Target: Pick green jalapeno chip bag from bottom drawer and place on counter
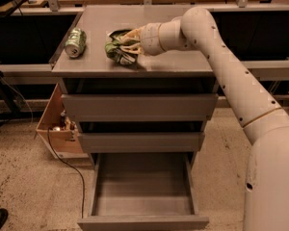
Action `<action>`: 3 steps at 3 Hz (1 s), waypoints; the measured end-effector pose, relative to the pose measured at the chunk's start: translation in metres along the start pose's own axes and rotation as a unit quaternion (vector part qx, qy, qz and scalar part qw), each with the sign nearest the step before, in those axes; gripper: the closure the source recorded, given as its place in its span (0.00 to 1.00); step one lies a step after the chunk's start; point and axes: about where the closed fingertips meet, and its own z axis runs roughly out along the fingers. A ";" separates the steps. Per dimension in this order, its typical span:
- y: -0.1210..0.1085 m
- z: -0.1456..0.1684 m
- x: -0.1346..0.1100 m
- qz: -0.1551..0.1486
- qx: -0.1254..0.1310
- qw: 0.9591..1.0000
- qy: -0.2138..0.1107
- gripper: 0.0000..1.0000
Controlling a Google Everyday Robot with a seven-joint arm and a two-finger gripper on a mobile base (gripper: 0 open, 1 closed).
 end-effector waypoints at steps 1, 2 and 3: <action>-0.007 0.000 0.005 -0.001 0.009 1.000 0.005 0.12; -0.024 -0.003 -0.001 -0.003 0.024 1.000 0.003 0.00; -0.056 -0.032 -0.022 -0.006 0.062 0.998 0.012 0.00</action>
Offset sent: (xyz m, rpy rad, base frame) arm 0.0177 -0.0072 0.0492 0.0554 -0.0638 -0.0483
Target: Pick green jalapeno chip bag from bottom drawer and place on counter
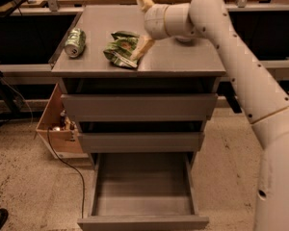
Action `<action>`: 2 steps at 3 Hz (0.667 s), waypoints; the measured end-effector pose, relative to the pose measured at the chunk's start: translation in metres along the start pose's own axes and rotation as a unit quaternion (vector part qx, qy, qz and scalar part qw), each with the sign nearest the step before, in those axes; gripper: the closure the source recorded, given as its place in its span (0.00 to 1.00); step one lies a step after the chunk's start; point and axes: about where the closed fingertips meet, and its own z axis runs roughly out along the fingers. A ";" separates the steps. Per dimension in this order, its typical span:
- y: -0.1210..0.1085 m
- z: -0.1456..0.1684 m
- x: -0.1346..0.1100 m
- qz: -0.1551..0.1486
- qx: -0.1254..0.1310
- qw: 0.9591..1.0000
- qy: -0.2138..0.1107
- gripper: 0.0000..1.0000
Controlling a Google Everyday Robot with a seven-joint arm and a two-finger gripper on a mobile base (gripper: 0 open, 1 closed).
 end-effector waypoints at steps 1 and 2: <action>-0.049 -0.050 -0.030 -0.017 0.060 0.998 0.023 0.00; -0.093 -0.117 -0.056 -0.042 0.115 0.990 0.075 0.00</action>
Offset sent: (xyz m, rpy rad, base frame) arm -0.1008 -0.1384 0.2222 0.0172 -0.3315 -0.3962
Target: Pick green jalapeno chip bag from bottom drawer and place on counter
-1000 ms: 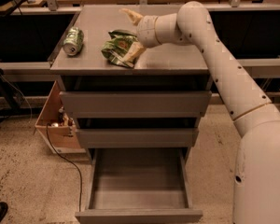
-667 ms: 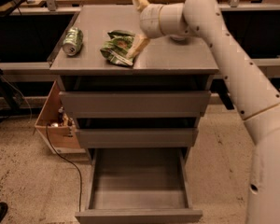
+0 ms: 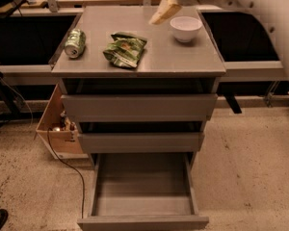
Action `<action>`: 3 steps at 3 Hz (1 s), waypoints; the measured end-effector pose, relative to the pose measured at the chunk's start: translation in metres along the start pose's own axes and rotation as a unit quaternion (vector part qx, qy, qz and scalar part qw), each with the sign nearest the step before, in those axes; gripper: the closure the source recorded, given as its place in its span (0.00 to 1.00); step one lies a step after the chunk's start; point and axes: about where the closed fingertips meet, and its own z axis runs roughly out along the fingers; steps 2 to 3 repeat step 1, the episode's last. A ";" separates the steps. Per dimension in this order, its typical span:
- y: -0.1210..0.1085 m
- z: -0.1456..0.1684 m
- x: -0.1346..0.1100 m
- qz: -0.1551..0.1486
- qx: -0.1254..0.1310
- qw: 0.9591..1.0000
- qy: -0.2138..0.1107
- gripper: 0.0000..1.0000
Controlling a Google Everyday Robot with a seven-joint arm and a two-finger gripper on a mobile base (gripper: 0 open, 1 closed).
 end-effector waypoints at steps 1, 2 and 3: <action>-0.042 -0.044 -0.005 -0.022 0.035 0.998 0.046 0.00; -0.042 -0.044 -0.005 -0.022 0.035 0.998 0.046 0.00; -0.042 -0.044 -0.005 -0.022 0.035 0.998 0.046 0.00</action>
Offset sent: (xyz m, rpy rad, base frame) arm 0.0000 0.0000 0.0000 0.0000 0.0000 0.0000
